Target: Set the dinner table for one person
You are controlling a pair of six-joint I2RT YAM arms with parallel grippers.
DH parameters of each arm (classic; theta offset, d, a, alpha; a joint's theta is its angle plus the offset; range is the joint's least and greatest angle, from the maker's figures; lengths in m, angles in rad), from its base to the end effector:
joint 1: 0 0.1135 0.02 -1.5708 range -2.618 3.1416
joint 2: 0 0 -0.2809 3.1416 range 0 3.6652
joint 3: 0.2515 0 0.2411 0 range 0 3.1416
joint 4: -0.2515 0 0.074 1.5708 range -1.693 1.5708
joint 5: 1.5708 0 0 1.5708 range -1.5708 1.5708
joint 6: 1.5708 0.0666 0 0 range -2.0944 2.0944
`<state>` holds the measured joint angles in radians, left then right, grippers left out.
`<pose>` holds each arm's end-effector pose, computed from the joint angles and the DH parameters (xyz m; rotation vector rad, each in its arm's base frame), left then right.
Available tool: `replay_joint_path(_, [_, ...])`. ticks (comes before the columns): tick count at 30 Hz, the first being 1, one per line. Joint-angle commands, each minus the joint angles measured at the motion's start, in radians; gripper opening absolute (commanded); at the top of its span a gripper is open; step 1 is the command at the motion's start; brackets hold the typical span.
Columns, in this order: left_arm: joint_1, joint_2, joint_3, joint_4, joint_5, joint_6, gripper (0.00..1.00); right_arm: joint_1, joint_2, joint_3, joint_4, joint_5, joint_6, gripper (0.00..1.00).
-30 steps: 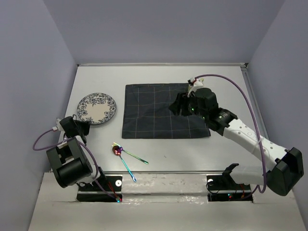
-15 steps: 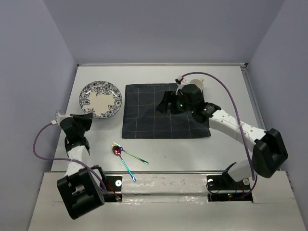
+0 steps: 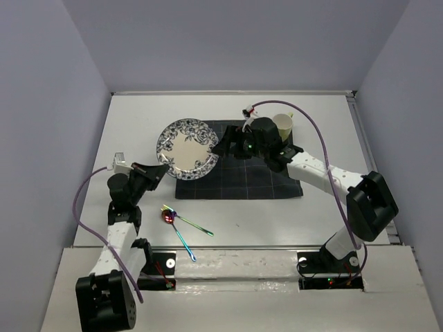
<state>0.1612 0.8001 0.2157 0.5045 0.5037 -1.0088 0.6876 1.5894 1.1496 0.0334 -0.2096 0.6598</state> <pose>0.1869 -0.0022 0.2257 -0.6033 1.6437 -1.0463 0.2925 0.2582 0.2942 -0.1769 2.1261 1.0491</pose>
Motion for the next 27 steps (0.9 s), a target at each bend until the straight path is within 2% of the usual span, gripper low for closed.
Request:
replay_joint_path(1, [-0.058, -0.067, -0.002, 0.218, 0.110, -0.103, 0.00, 0.006, 0.006, 0.009, 0.071, 0.019, 0.018, 0.84])
replay_joint_path(3, [-0.072, -0.075, -0.018, 0.226, 0.142, -0.106, 0.00, 0.006, -0.003, -0.014, 0.074, 0.052, 0.030, 0.80])
replay_joint_path(4, [-0.075, -0.076, -0.021, 0.226, 0.153, -0.105, 0.00, 0.006, -0.011, -0.028, 0.083, 0.058, 0.038, 0.70])
replay_joint_path(7, [-0.080, -0.072, -0.022, 0.229, 0.219, -0.087, 0.00, 0.006, -0.039, -0.109, 0.138, 0.067, 0.079, 0.51])
replay_joint_path(8, [-0.083, -0.070, -0.022, 0.229, 0.219, -0.086, 0.00, 0.006, -0.042, -0.110, 0.138, 0.067, 0.087, 0.41])
replay_joint_path(9, [-0.087, -0.068, -0.021, 0.226, 0.237, -0.070, 0.00, 0.006, -0.057, -0.138, 0.145, 0.076, 0.096, 0.15])
replay_joint_path(10, [-0.088, -0.068, -0.019, 0.218, 0.243, -0.059, 0.00, 0.006, -0.069, -0.160, 0.151, 0.084, 0.112, 0.01])
replay_joint_path(13, [-0.089, -0.050, 0.016, 0.101, 0.253, 0.059, 0.02, 0.006, -0.152, -0.281, 0.221, 0.130, 0.194, 0.00])
replay_joint_path(14, [-0.089, -0.052, 0.025, 0.068, 0.240, 0.093, 0.09, 0.006, -0.170, -0.309, 0.236, 0.142, 0.210, 0.00])
replay_joint_path(15, [-0.091, -0.053, 0.043, 0.034, 0.230, 0.128, 0.18, 0.006, -0.184, -0.329, 0.244, 0.169, 0.221, 0.00])
replay_joint_path(16, [-0.091, -0.061, 0.059, -0.051, 0.214, 0.210, 0.32, 0.006, -0.209, -0.358, 0.244, 0.186, 0.230, 0.00])
replay_joint_path(17, [-0.100, -0.082, 0.074, -0.102, 0.188, 0.257, 0.39, 0.006, -0.219, -0.370, 0.244, 0.202, 0.248, 0.00])
replay_joint_path(18, [-0.106, -0.093, 0.121, -0.204, 0.129, 0.345, 0.53, -0.009, -0.229, -0.392, 0.244, 0.222, 0.264, 0.00])
replay_joint_path(20, [-0.123, -0.131, 0.180, -0.259, 0.085, 0.384, 0.66, -0.022, -0.262, -0.409, 0.247, 0.265, 0.299, 0.00])
replay_joint_path(21, [-0.129, -0.145, 0.198, -0.280, 0.072, 0.403, 0.88, -0.022, -0.273, -0.415, 0.250, 0.280, 0.308, 0.00])
replay_joint_path(24, [-0.153, -0.180, 0.295, -0.441, 0.007, 0.516, 0.99, -0.043, -0.302, -0.421, 0.257, 0.318, 0.330, 0.00])
replay_joint_path(25, [-0.155, -0.179, 0.322, -0.442, -0.010, 0.542, 0.99, -0.043, -0.304, -0.416, 0.258, 0.328, 0.333, 0.00])
replay_joint_path(27, [-0.253, -0.170, 0.381, -0.503, -0.075, 0.605, 0.99, -0.054, -0.278, -0.395, 0.258, 0.343, 0.345, 0.00])
